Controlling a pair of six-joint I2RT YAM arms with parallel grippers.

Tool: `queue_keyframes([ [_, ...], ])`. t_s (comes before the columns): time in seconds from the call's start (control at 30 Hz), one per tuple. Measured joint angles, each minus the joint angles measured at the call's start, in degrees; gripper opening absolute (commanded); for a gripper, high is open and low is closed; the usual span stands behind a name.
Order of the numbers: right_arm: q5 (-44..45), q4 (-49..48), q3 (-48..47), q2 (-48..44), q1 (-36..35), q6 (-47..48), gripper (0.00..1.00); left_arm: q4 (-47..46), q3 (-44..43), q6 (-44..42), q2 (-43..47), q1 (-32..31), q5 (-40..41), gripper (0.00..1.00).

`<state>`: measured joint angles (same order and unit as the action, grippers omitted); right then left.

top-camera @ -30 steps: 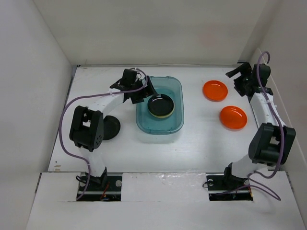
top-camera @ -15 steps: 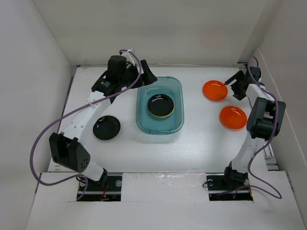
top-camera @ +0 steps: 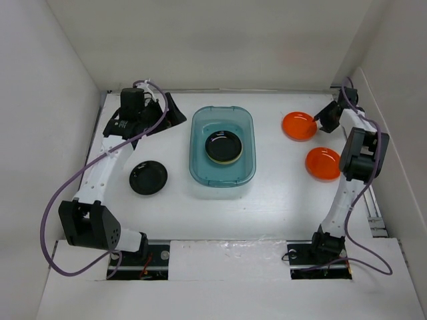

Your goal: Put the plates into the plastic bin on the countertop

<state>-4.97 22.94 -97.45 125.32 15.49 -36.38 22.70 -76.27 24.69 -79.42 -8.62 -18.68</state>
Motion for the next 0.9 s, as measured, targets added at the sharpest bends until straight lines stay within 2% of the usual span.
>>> queue_keyframes([
  [0.13, 0.04, 4.79, -7.02, 4.37, -0.26, 1.53, 0.53, 0.17, 0.20, -0.33, 0.00, -0.42, -0.17, 1.00],
  [0.37, 0.74, 9.49, -8.85, 5.57, -0.87, 3.85, 0.53, 0.28, 0.20, -0.46, 0.00, -0.39, 0.00, 1.00],
  [0.5, 2.29, 12.66, -11.26, 6.47, -1.49, 6.16, 0.30, 0.28, 0.20, -0.72, 0.00, -0.37, 0.35, 1.00],
  [0.6, 3.28, 13.44, -12.07, 6.93, -2.21, 7.45, 0.25, 0.31, 0.20, -0.90, 0.00, -0.39, 0.81, 1.00],
  [0.63, 3.37, 13.73, -12.15, 6.95, -2.47, 7.74, 0.18, 0.31, 0.20, -0.92, 0.00, -0.39, 0.94, 1.00],
  [0.7, 3.23, 14.16, -12.35, 6.95, -2.62, 8.17, 0.11, 0.33, 0.20, -0.94, 0.00, -0.39, 1.16, 1.00],
  [0.73, 3.23, 14.08, -12.46, 6.95, -2.80, 8.26, 0.00, 0.33, 0.20, -1.07, 0.00, -0.39, 1.20, 1.00],
  [0.9, 0.63, 13.77, -13.44, 6.95, -2.80, 8.35, 0.00, 0.35, 0.20, -1.53, 0.00, -0.39, 2.03, 1.00],
])
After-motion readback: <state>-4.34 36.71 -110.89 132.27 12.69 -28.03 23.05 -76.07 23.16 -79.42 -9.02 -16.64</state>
